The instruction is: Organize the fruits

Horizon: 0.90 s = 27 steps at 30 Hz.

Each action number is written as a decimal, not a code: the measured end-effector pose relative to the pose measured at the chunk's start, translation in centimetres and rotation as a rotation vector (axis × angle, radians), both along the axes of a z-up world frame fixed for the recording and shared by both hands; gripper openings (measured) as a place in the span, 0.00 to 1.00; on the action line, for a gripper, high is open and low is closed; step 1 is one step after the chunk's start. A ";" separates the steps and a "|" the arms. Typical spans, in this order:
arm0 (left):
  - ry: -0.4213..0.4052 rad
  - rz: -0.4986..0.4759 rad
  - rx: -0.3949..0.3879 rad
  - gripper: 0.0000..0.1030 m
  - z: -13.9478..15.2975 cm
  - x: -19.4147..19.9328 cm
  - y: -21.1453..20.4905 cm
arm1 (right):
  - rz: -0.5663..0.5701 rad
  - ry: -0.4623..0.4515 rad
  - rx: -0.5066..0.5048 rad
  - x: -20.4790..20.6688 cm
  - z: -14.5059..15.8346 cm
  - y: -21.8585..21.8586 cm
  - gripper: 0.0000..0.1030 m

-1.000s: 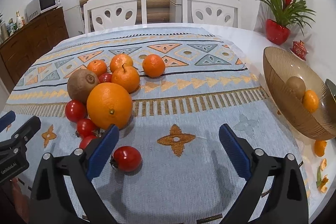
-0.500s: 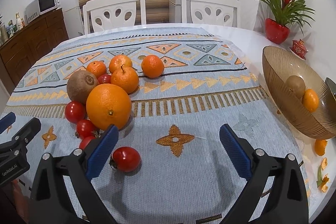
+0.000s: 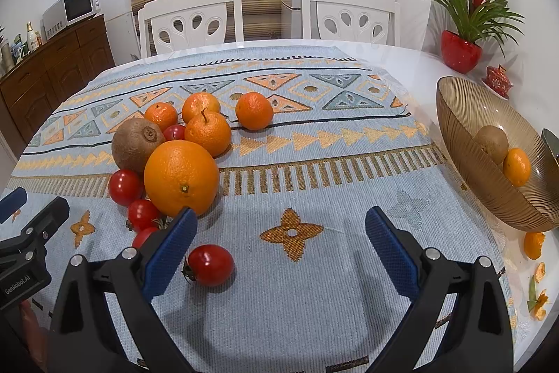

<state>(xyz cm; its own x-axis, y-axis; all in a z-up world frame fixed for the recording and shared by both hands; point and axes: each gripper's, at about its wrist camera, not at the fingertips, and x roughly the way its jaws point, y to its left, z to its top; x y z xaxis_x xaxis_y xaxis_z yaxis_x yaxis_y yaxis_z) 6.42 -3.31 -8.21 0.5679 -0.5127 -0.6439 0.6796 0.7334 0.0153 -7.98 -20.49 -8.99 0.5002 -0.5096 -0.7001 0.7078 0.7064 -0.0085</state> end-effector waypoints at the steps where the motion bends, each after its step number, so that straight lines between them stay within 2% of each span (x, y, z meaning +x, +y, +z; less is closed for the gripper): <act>1: 0.000 0.000 0.000 0.97 0.0 0.0 0.0 | 0.000 0.000 0.000 0.0 0.0 0.0 0.94; 21: 0.006 0.006 -0.002 0.97 0.0 0.2 0.1 | 0.002 -0.011 0.008 0.2 0.1 0.0 0.94; 27: 0.082 0.003 -0.017 0.97 -0.2 0.9 0.4 | 0.012 -0.075 0.032 -0.9 0.5 -0.3 0.93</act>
